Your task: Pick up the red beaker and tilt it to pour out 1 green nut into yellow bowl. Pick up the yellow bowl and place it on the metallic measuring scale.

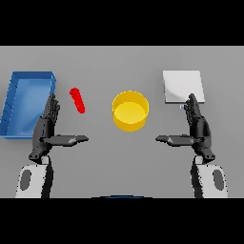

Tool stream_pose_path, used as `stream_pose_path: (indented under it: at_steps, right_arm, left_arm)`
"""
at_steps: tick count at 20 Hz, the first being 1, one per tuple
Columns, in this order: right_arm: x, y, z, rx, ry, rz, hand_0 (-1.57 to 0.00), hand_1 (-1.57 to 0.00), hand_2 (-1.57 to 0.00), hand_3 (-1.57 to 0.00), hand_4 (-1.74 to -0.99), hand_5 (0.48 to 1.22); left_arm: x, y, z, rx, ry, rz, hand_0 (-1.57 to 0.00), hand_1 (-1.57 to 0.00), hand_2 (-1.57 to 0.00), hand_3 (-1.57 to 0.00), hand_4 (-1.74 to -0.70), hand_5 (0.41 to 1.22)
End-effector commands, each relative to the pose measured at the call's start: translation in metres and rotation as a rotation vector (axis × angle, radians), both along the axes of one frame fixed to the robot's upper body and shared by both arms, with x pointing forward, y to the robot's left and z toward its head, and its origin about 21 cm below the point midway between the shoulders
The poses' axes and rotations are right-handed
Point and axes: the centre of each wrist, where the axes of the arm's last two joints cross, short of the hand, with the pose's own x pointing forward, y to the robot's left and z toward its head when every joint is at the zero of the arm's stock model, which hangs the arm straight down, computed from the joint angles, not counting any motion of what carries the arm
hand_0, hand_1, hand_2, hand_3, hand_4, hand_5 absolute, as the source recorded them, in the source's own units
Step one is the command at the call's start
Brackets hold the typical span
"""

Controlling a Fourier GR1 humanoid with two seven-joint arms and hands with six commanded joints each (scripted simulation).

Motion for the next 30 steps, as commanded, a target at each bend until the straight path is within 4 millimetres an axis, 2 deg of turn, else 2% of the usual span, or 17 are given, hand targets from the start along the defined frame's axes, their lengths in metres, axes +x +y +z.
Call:
stream_pose_path:
  at_steps: [1, 6, 7, 9, 11, 14, 17, 22, 27, 30]
  right_arm:
    - [0.000, 0.000, 0.000, 0.001, 0.000, -0.001, 0.00, 0.00, 0.00, 0.00, -1.071, 0.578]
    - [0.004, 0.002, 0.001, -0.002, 0.004, 0.001, 0.00, 0.00, 0.00, 0.00, -1.071, 0.578]
    - [-0.004, 0.002, 0.006, -0.148, -0.084, 0.009, 0.00, 0.00, 0.00, 0.00, -1.071, 0.578]
    - [-0.017, 0.005, 0.009, -0.295, -0.158, 0.033, 0.00, 0.00, 0.00, 0.00, -1.066, 0.576]
    - [-0.018, 0.008, 0.013, -0.338, -0.159, 0.031, 0.00, 0.00, 0.00, 0.00, -1.071, 0.581]
    - [-0.022, 0.008, 0.015, -0.322, -0.155, 0.059, 0.00, 0.00, 0.00, 0.00, -1.118, 0.600]
    - [-0.018, 0.010, 0.016, -0.302, -0.165, 0.067, 0.00, 0.00, 0.00, 0.00, -1.163, 0.624]
    - [-0.019, 0.012, 0.015, -0.251, -0.160, 0.095, 0.00, 0.00, 0.00, 0.00, -1.215, 0.628]
    - [-0.019, 0.006, 0.017, -0.241, -0.158, 0.091, 0.00, 0.00, 0.00, 0.00, -1.229, 0.626]
    - [-0.019, 0.004, 0.016, -0.264, -0.151, 0.087, 0.00, 0.00, 0.00, 0.00, -1.218, 0.626]
  left_arm:
    - [-0.001, 0.001, 0.000, 0.000, -0.001, 0.001, 0.00, 0.00, 0.00, 0.00, -1.14, 0.660]
    - [-0.007, 0.004, -0.002, 0.003, -0.005, 0.003, 0.00, 0.00, 0.00, 0.00, -1.14, 0.660]
    - [-0.020, 0.006, 0.005, 0.084, -0.058, -0.031, 0.00, 0.00, 0.00, 0.00, -1.14, 0.660]
    - [-0.037, 0.002, 0.016, 0.154, -0.087, -0.073, 0.00, 0.00, 0.00, 0.00, -1.14, 0.660]
    - [-0.042, 0.003, 0.021, 0.188, -0.050, -0.091, 0.00, 0.00, 0.00, 0.00, -1.14, 0.660]
    - [-0.038, 0.004, 0.026, 0.198, -0.012, -0.098, 0.00, 0.00, 0.00, 0.00, -1.14, 0.652]
    - [-0.027, 0.000, 0.022, 0.203, 0.015, -0.110, 0.00, 0.00, 0.00, 0.00, -1.14, 0.648]
    - [0.010, 0.002, 0.004, 0.197, 0.067, -0.122, 0.00, 0.00, 0.00, 0.00, -1.18, 0.650]
    - [0.046, -0.001, -0.005, 0.230, 0.064, -0.144, 0.00, 0.00, 0.00, 0.00, -1.18, 0.636]
    - [0.059, -0.008, -0.006, 0.232, 0.039, -0.162, 0.00, 0.00, 0.00, 0.00, -1.20, 0.646]
